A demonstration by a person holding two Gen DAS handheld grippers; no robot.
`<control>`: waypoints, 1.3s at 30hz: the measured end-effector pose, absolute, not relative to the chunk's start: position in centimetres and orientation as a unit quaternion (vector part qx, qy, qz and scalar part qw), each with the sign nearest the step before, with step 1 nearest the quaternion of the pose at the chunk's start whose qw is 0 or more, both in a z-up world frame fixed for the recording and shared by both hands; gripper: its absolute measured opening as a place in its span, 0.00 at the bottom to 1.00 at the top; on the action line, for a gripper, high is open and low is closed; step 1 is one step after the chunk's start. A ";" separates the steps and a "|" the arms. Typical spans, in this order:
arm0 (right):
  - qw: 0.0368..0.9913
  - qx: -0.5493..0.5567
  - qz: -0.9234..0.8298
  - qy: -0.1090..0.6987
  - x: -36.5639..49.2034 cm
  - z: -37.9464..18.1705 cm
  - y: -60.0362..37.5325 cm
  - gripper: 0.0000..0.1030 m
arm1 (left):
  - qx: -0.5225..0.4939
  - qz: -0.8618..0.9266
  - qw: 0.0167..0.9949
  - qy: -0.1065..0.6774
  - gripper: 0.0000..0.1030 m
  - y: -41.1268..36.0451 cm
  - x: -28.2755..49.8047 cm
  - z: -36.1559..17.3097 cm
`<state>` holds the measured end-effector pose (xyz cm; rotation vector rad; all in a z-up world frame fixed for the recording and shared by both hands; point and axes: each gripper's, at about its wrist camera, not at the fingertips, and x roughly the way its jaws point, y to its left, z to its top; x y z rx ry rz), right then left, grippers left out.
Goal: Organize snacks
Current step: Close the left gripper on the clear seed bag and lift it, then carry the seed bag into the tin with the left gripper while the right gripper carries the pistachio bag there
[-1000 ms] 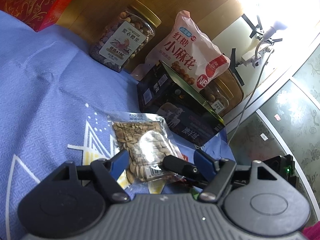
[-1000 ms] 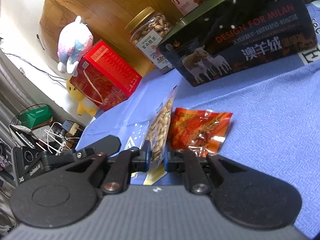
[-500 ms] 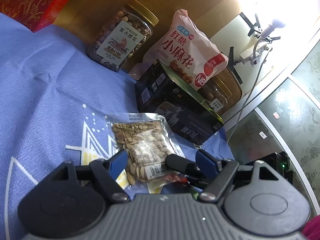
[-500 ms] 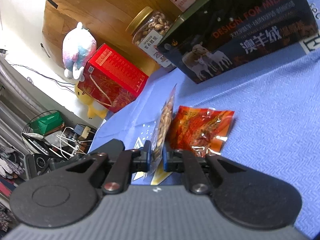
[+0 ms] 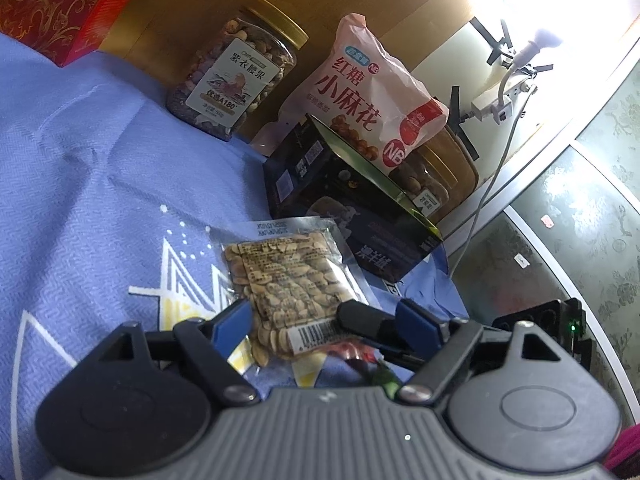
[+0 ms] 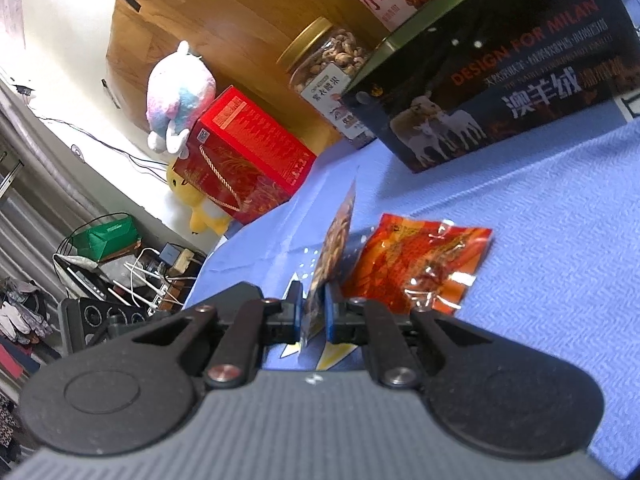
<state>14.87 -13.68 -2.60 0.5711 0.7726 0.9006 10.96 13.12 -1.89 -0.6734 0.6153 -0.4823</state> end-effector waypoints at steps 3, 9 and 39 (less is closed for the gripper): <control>0.795 0.262 0.418 0.354 14.7 -2.5 -13.6 0.13 | -0.322 -0.230 0.870 0.294 0.80 13.1 11.0 -1.9; 0.800 0.268 0.411 0.345 14.7 -2.6 -13.9 0.13 | -0.319 -0.234 0.870 0.295 0.82 12.9 10.9 -1.9; 0.688 0.500 0.358 0.384 11.5 -5.6 -23.3 0.11 | -0.346 -0.303 0.826 0.327 0.93 10.9 9.3 -1.5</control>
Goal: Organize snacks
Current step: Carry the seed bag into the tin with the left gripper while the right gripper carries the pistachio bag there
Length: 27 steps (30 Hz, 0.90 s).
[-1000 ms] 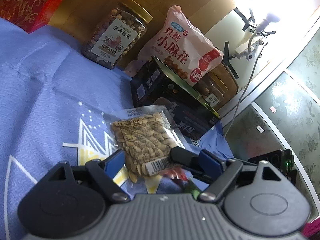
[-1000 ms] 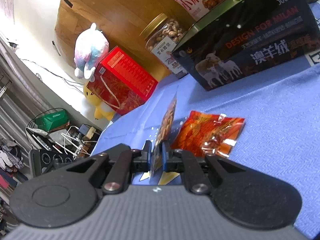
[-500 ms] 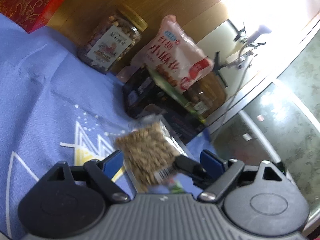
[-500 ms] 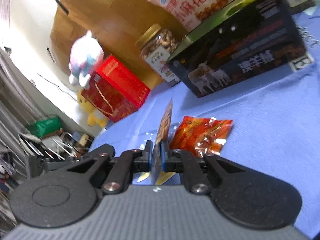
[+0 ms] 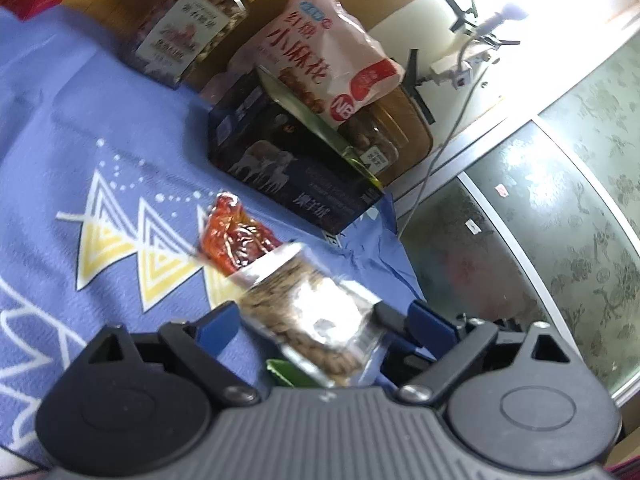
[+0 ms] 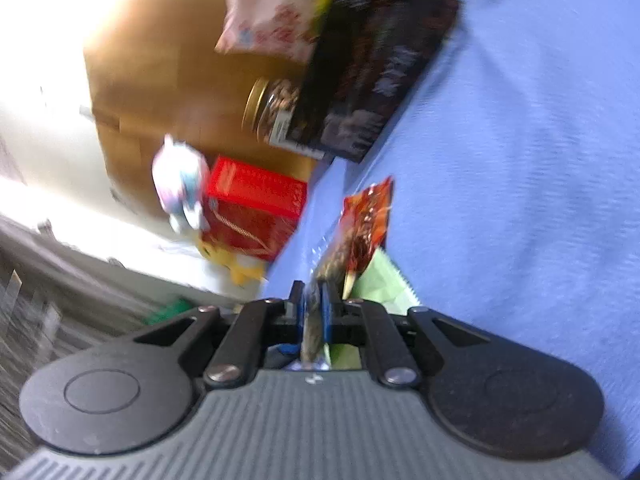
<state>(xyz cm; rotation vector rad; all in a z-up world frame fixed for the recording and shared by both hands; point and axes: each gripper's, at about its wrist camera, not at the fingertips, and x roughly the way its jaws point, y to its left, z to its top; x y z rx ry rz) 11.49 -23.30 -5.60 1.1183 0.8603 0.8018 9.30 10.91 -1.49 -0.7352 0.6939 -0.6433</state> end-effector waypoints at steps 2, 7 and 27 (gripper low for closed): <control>0.667 0.530 0.360 0.381 11.8 -6.1 -24.1 0.11 | -0.360 -0.309 0.816 0.331 0.94 10.9 9.4 -1.5; 0.595 0.595 0.378 0.385 12.6 -7.5 -24.8 0.11 | -0.386 -0.332 0.790 0.341 0.89 9.5 10.2 -1.5; 0.810 0.371 0.335 0.306 25.0 5.6 -24.0 0.17 | -0.284 -0.290 0.836 0.369 0.53 4.1 26.3 7.6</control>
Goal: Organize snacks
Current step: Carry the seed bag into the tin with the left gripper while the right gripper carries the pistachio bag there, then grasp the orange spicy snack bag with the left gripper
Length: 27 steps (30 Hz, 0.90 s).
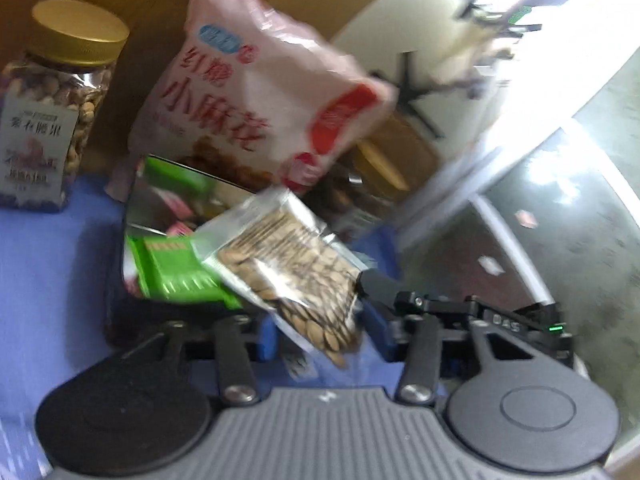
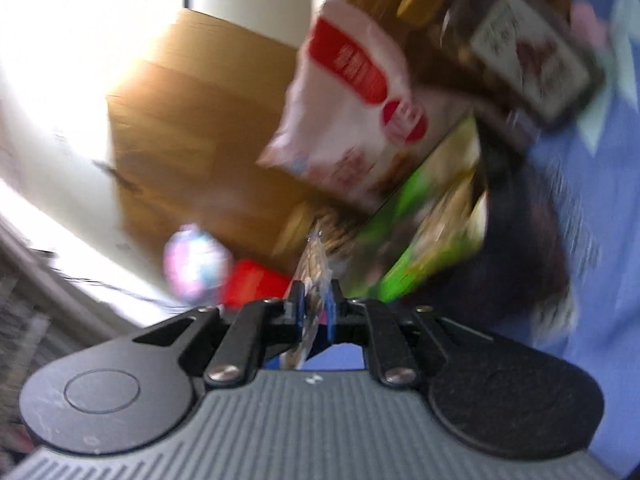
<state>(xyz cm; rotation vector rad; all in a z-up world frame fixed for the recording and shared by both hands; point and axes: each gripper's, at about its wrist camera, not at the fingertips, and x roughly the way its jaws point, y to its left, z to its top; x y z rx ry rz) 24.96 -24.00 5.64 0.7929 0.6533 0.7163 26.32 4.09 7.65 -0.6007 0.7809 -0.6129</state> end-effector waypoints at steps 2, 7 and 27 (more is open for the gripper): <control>0.869 0.294 0.280 0.284 25.7 6.5 -23.0 0.27 | -0.284 -0.252 0.842 0.384 0.55 3.9 28.0 6.8; 0.915 0.262 0.242 0.188 22.4 6.0 -25.1 0.37 | -0.290 -0.246 0.860 0.342 0.55 5.4 25.4 6.6; 0.830 0.239 0.346 0.365 15.3 -3.3 -19.2 0.42 | -0.345 -0.200 0.839 0.371 0.66 11.1 14.1 -0.8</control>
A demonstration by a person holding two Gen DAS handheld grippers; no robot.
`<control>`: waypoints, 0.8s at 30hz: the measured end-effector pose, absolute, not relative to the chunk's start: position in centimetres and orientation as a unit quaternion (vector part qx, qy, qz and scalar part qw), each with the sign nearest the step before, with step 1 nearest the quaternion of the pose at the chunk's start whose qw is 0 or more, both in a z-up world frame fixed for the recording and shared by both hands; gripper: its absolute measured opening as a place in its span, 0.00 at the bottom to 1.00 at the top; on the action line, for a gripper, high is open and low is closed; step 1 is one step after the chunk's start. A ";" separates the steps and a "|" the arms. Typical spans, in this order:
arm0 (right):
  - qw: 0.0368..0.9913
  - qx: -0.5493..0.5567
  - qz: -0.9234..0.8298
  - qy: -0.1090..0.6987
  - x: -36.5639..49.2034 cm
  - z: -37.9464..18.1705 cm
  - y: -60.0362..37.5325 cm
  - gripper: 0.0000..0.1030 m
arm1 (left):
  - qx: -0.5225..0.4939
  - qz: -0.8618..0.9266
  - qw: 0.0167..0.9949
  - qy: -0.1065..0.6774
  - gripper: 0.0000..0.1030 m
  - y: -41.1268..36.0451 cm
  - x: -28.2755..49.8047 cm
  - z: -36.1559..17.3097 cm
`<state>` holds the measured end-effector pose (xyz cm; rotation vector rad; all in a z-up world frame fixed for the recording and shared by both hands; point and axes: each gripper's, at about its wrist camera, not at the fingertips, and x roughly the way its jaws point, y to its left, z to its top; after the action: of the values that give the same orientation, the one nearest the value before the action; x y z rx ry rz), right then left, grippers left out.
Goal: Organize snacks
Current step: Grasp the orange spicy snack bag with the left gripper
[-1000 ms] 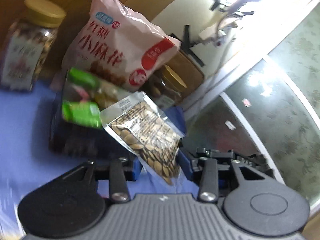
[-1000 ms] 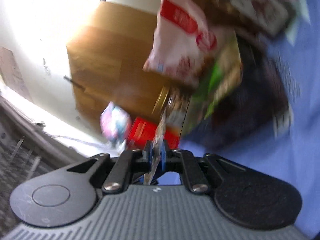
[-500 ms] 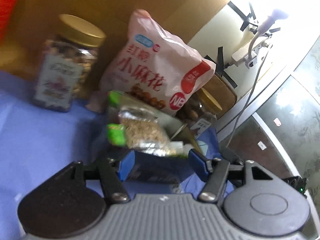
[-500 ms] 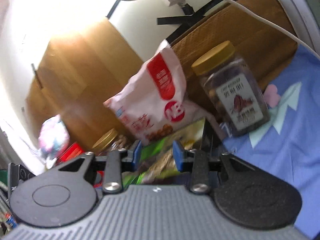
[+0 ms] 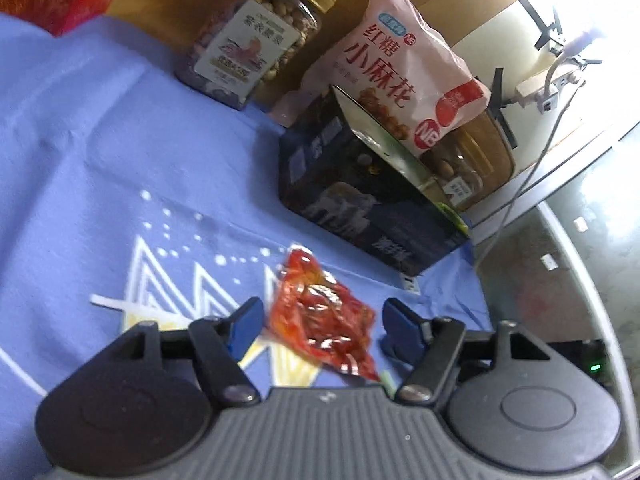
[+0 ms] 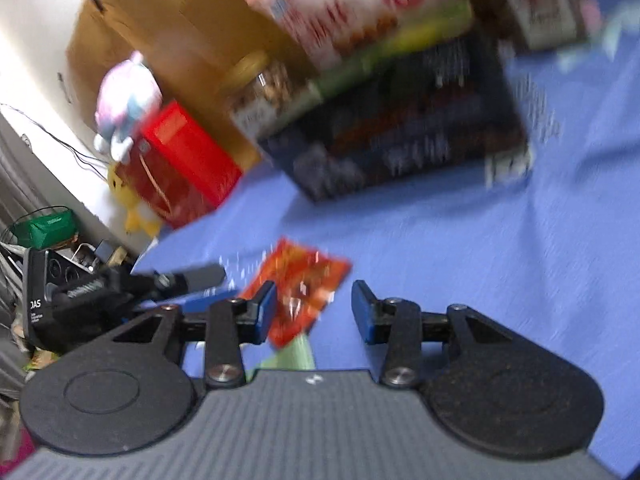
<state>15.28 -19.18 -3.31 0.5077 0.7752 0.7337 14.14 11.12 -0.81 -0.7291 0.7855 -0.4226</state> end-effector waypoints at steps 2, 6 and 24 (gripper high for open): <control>0.818 0.260 0.353 0.371 15.8 -3.7 -19.1 0.37 | -0.380 -0.216 0.817 0.376 0.63 11.2 14.8 -1.4; 0.799 0.301 0.350 0.387 16.8 -4.3 -19.7 0.19 | -0.408 -0.255 0.792 0.377 0.45 10.0 15.6 -2.3; 0.774 0.379 0.367 0.350 16.1 -5.1 -21.7 0.40 | -0.379 -0.317 0.809 0.318 0.18 8.6 13.9 -2.4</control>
<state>16.05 -21.66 -5.06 0.8202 0.7588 0.7945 13.89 8.59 -2.37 -0.8109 0.6798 -0.6777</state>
